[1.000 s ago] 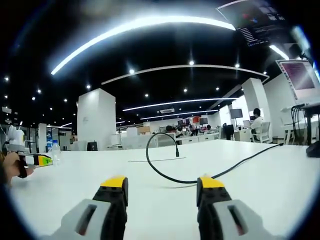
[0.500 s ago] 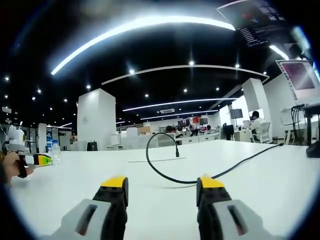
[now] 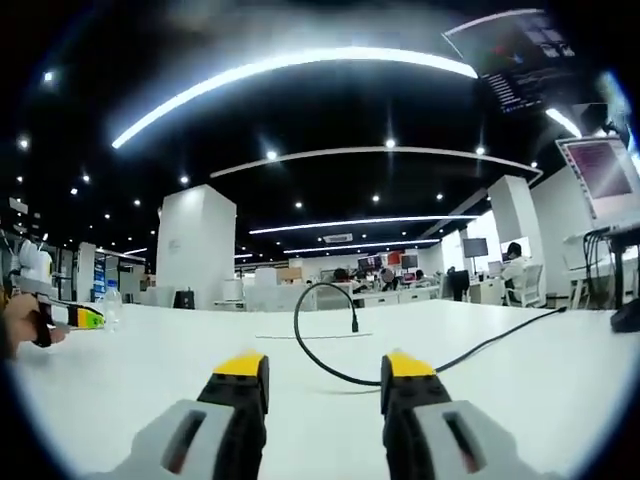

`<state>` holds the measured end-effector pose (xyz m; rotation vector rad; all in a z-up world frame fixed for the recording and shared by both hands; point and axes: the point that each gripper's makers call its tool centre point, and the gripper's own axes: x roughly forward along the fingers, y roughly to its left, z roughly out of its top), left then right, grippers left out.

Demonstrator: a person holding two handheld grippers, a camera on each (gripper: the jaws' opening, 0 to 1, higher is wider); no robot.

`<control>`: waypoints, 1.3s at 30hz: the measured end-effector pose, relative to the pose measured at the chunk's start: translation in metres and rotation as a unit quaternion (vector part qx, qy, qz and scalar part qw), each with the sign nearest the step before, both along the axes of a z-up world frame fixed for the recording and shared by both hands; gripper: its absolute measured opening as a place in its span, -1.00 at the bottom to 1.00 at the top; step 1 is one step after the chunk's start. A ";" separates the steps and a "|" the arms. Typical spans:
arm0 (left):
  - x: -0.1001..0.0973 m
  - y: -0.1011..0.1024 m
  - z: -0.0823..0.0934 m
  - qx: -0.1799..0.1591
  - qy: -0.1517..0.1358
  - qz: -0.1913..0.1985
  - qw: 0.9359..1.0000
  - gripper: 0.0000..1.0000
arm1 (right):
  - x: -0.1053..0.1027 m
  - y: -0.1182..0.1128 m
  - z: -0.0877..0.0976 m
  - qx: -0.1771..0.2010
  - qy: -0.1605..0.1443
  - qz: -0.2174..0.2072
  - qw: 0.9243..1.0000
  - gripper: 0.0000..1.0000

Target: Locate the USB plug end of the data cable currently connected to the USB port on the desk. Grip the plug, withdraw it from the port, and place it onto the desktop.

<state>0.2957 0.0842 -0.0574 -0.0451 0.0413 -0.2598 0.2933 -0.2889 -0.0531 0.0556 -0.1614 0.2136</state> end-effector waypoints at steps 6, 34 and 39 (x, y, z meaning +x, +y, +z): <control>0.000 0.000 0.000 0.000 0.000 0.000 1.000 0.26 | 0.002 0.000 -0.005 0.005 0.016 0.005 1.000 -0.09; 0.000 -0.002 0.005 -0.005 -0.013 -0.007 1.000 0.15 | 0.003 0.003 -0.009 0.004 0.027 0.010 1.000 -0.14; 0.000 -0.001 0.006 0.010 -0.018 0.000 1.000 0.16 | 0.003 0.002 -0.010 0.004 0.029 0.009 1.000 -0.12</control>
